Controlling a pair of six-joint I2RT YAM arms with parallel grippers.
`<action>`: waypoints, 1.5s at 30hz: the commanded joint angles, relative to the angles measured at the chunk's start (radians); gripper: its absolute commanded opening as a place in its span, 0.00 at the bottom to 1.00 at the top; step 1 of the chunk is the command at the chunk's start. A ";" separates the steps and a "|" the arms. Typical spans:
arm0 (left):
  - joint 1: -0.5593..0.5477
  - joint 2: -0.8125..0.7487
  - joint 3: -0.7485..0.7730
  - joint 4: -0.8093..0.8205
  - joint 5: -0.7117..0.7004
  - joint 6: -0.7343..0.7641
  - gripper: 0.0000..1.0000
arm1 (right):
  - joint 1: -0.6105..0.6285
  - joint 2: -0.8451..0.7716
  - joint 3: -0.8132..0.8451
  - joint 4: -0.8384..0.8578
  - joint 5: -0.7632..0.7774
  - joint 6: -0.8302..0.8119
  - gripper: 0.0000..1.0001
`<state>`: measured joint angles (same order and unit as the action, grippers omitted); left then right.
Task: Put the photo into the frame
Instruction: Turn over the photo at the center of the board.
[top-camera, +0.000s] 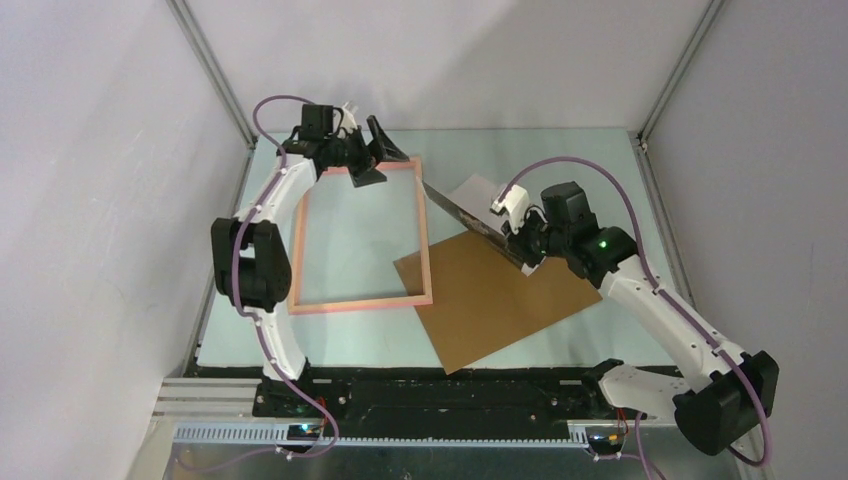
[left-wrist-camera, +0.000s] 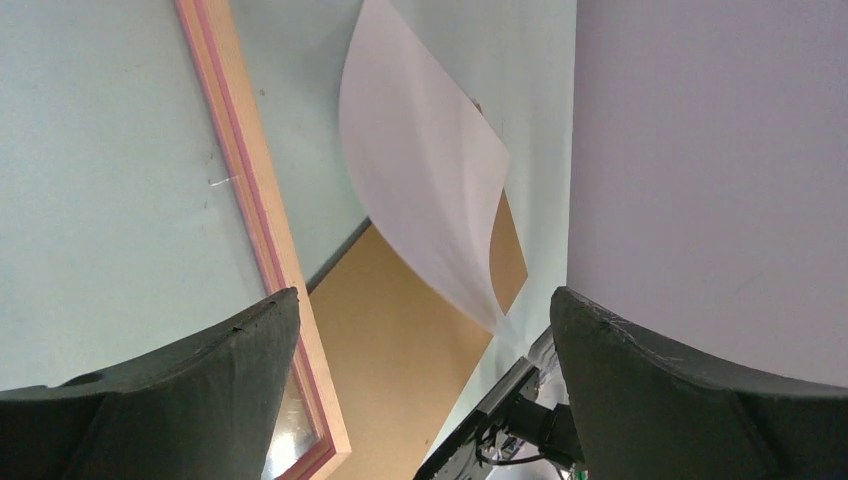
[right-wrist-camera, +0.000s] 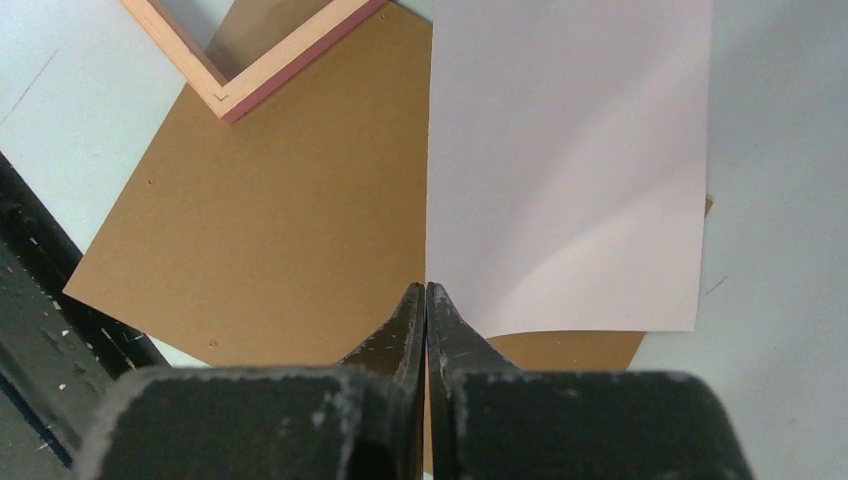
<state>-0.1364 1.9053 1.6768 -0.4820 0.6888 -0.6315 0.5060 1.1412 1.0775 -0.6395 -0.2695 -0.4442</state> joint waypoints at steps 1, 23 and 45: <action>-0.012 0.024 -0.036 0.039 0.045 -0.027 1.00 | 0.039 -0.049 -0.072 0.124 0.033 0.000 0.00; -0.114 0.200 -0.080 0.094 0.257 -0.127 1.00 | 0.166 -0.071 -0.144 0.259 0.147 -0.060 0.00; -0.073 0.204 -0.130 0.197 0.277 -0.167 1.00 | 0.136 -0.111 -0.174 0.259 0.119 -0.033 0.00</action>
<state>-0.2298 2.1220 1.5501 -0.3363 0.9413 -0.7776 0.6506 1.0634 0.8982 -0.4217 -0.1307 -0.4904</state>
